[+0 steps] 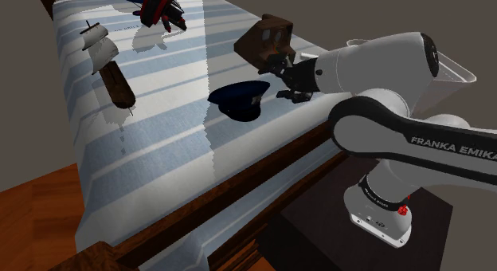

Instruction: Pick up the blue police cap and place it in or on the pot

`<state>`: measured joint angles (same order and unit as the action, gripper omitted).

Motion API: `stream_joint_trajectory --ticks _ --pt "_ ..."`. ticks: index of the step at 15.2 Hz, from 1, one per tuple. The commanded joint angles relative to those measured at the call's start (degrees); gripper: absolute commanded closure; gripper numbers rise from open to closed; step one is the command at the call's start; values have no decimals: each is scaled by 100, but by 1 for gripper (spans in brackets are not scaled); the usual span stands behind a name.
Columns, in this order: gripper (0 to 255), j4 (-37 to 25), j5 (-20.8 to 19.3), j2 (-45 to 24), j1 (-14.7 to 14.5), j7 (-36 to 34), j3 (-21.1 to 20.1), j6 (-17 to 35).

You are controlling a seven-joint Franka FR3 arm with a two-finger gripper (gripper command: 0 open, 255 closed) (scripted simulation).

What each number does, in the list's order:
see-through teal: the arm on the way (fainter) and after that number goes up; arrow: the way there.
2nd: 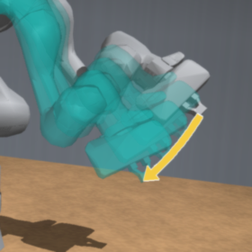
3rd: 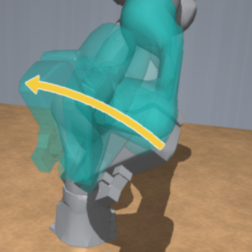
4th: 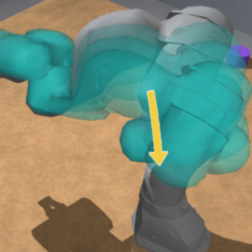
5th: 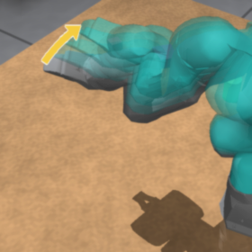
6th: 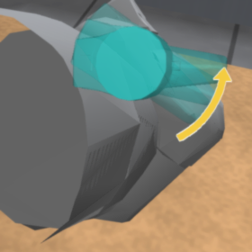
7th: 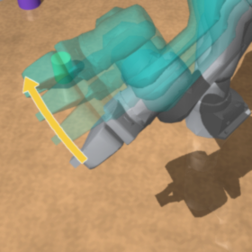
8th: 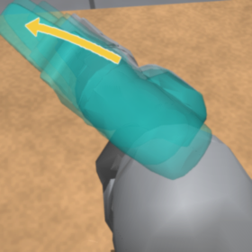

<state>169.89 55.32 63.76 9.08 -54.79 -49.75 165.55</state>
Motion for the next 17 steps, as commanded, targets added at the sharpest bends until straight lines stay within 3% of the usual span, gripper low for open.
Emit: stream_joint_trajectory --ticks 1,3,11,12,17 --pt "0 -65 135 -391 57 116 -82 373" --pt "0 -176 261 -925 127 309 -128 832" --pt "0 -175 252 -924 125 303 -124 832" --pt "255 -175 252 -924 125 303 -124 832" --pt "255 -174 252 -924 124 303 -124 831"
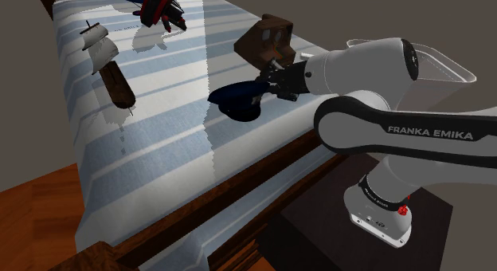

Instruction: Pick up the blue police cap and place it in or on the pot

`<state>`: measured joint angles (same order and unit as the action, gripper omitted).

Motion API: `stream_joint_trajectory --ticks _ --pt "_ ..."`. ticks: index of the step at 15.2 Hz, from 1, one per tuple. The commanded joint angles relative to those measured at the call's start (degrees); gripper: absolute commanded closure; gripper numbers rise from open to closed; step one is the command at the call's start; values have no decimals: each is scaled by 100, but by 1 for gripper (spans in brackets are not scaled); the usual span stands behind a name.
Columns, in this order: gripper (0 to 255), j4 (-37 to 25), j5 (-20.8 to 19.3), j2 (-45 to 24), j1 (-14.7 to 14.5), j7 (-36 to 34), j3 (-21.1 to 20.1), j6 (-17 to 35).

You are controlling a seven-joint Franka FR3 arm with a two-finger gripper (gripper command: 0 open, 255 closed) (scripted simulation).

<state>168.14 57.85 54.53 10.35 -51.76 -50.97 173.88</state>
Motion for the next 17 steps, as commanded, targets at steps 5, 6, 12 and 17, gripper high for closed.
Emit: stream_joint_trajectory --ticks 5,6,12,17 --pt "255 -35 -61 113 40 -21 37 -146" --pt "255 -70 -122 222 80 -41 80 -287" --pt "255 -324 -489 725 304 -136 372 -1021" --pt "255 -580 -776 993 482 -187 629 -1527"
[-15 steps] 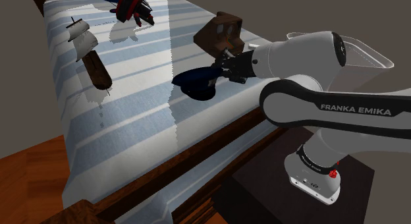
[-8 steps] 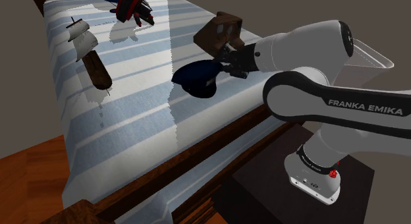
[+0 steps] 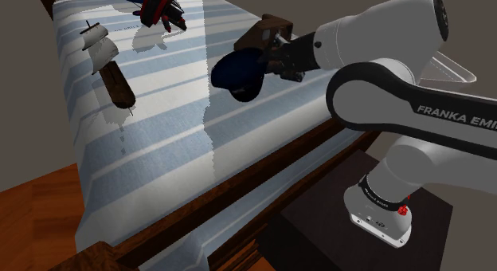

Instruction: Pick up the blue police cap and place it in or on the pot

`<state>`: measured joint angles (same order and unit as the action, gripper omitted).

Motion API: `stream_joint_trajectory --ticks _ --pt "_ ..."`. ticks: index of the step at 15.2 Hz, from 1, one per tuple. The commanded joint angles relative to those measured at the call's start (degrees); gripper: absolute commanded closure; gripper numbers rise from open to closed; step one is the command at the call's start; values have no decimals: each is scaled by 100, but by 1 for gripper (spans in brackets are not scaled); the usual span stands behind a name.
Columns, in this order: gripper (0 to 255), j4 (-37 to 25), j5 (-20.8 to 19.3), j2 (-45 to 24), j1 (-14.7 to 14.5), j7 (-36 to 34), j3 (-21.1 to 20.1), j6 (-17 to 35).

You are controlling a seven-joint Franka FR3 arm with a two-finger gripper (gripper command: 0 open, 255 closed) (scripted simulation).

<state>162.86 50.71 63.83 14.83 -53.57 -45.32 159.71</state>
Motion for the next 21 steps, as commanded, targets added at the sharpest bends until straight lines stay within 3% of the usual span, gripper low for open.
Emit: stream_joint_trajectory --ticks 1,21 --pt "255 -107 -117 103 69 -15 115 -203" --pt "255 -1444 -1023 302 723 -136 996 -1700"
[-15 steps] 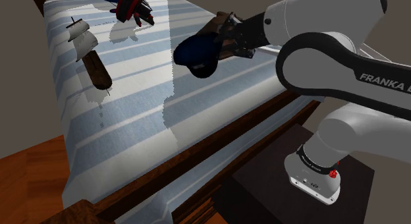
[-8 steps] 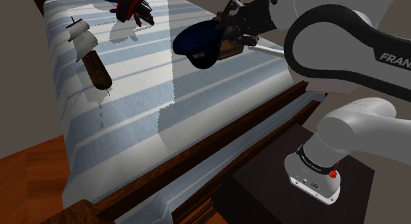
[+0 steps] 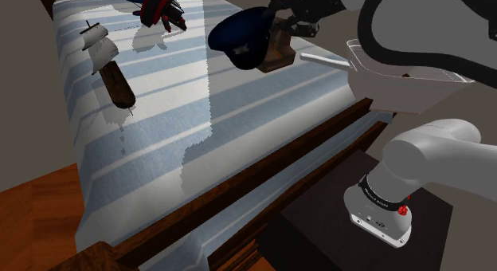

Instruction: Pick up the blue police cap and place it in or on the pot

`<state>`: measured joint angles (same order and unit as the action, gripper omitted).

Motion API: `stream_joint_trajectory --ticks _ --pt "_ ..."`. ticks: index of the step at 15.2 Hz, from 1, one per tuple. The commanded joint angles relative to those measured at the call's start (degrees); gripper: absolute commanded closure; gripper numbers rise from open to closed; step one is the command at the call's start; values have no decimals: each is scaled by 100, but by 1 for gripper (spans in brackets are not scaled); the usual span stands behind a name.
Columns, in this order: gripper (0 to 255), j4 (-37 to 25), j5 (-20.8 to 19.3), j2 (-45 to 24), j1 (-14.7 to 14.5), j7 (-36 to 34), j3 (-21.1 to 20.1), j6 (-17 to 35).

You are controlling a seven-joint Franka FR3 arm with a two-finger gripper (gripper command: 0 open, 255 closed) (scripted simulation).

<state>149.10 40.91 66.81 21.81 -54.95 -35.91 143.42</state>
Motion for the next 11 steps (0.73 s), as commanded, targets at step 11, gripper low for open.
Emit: stream_joint_trajectory --ticks 11 --pt "255 -390 -449 193 90 257 844 -781"
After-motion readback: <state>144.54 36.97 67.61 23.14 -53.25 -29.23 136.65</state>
